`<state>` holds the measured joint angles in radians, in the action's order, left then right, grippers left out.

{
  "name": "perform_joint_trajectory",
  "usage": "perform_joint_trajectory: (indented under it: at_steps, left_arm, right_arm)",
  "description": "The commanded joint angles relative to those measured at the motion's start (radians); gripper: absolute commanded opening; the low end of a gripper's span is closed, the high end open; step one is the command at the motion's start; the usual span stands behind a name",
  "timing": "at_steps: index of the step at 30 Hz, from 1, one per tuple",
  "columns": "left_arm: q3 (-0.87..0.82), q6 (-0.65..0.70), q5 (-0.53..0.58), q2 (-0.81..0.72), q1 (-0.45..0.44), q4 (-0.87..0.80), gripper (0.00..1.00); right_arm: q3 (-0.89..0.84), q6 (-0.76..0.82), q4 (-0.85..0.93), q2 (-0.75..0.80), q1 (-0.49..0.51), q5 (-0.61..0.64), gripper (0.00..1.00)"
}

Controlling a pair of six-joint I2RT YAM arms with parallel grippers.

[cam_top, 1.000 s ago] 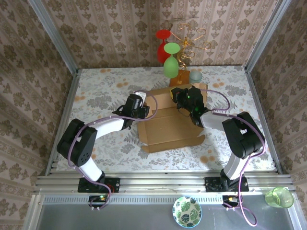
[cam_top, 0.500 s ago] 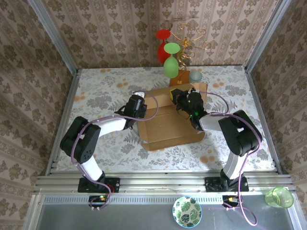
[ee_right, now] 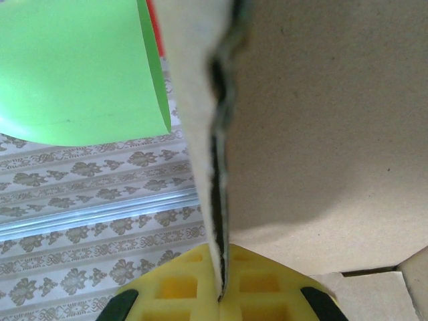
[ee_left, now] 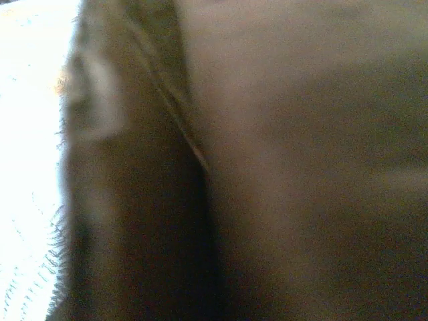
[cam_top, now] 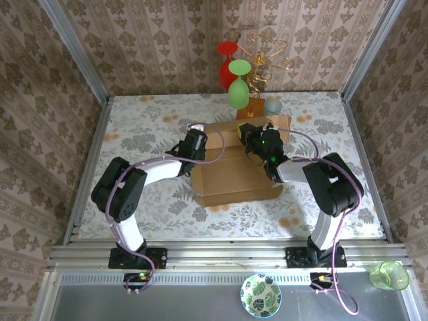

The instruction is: Fold the paper box

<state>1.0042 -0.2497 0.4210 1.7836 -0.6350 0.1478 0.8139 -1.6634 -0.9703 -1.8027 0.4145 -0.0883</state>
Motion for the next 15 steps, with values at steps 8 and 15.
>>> perform_joint_trajectory:
  at_steps: [8, 15]
  left_arm:
    - [0.04, -0.109, 0.16, 0.077, 0.009, -0.262, 0.0]
    - [0.032, -0.09, 0.174, 0.058, 0.01, -0.278, 0.0]
  right_arm:
    - [0.005, -0.022, 0.007, -0.032, 0.018, -0.04, 0.0]
    - [-0.01, 0.005, 0.095, 0.05, 0.021, 0.017, 0.2]
